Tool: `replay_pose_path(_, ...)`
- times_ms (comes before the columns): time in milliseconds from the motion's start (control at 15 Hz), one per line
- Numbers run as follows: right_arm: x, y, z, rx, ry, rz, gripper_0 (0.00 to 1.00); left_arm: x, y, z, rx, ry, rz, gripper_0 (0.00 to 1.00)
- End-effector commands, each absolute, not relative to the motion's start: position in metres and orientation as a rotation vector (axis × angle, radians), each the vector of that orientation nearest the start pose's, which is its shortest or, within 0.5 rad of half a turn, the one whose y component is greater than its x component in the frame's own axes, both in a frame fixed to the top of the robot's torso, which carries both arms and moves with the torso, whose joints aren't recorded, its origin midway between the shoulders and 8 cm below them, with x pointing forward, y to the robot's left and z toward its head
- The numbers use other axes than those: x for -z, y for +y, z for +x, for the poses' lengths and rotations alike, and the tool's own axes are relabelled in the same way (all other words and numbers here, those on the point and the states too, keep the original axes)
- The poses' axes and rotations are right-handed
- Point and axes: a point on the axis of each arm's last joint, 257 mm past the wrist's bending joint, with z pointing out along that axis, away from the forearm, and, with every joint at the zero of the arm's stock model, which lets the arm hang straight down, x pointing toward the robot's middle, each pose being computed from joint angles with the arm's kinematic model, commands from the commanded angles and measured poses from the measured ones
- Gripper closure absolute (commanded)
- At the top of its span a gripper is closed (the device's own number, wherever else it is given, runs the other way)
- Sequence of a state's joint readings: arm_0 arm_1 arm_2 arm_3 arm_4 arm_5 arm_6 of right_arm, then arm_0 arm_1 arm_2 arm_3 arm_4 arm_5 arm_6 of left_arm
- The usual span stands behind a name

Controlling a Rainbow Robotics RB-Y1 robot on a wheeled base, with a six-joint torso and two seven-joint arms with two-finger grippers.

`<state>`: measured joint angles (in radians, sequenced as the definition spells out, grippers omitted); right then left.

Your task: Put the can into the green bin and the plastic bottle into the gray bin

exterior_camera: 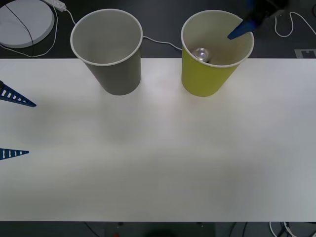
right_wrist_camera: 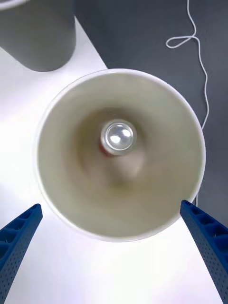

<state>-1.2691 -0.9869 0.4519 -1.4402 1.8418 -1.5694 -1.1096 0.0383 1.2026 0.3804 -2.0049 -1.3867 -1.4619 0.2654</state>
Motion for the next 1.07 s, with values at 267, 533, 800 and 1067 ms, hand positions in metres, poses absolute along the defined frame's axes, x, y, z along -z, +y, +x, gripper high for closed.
replay_pose_path(267,-0.048,-0.216,0.503,0.002,1.886,-1.416,0.0,0.104,0.311,0.348,0.107,1.653,1.826,0.0)
replay_pose_path(533,-0.029,-0.231,0.466,-0.046,1.736,-1.541,0.0,0.104,0.311,0.348,0.107,1.653,1.826,0.0)
replay_pose_path(800,-0.004,-0.249,0.437,-0.071,1.643,-1.634,0.0,0.104,0.311,0.348,0.107,1.653,1.826,0.0)
replay_pose_path(1067,0.023,-0.271,0.408,-0.048,1.587,-1.699,0.0,0.104,0.311,0.348,0.107,1.653,1.826,0.0)
